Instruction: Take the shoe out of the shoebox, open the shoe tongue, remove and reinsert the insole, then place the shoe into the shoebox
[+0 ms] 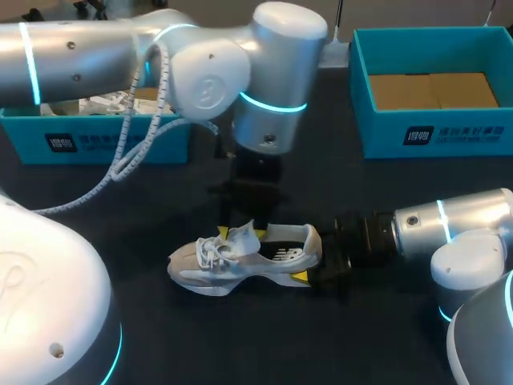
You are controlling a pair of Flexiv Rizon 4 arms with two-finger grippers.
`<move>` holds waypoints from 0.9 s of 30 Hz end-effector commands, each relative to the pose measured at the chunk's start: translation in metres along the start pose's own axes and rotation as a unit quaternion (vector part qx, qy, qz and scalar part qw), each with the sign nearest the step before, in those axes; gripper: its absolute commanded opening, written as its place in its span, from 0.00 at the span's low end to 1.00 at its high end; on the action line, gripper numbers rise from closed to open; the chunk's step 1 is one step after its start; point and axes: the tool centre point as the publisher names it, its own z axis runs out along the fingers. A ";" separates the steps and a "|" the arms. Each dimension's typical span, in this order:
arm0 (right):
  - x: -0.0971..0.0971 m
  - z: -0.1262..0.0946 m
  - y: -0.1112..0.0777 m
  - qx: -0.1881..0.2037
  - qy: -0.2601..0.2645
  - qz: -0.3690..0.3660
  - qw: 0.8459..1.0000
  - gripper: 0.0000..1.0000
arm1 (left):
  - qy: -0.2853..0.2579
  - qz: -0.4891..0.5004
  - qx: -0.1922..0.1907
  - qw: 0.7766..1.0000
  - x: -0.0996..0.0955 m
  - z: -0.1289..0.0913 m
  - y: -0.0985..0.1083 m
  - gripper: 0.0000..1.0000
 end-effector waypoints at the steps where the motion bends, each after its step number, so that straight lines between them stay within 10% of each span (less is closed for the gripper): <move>1: 0.000 0.000 0.002 0.003 0.000 0.000 1.000 0.00 | -0.029 0.004 -0.007 1.000 0.012 -0.005 -0.007 0.22; 6: 0.000 0.000 0.002 0.003 0.000 0.000 1.000 0.00 | -0.046 0.006 -0.010 0.999 0.015 -0.006 -0.007 0.00; 27: 0.000 0.000 0.002 0.003 0.000 0.000 1.000 0.00 | -0.238 -0.012 -0.019 0.971 0.080 0.009 -0.008 0.00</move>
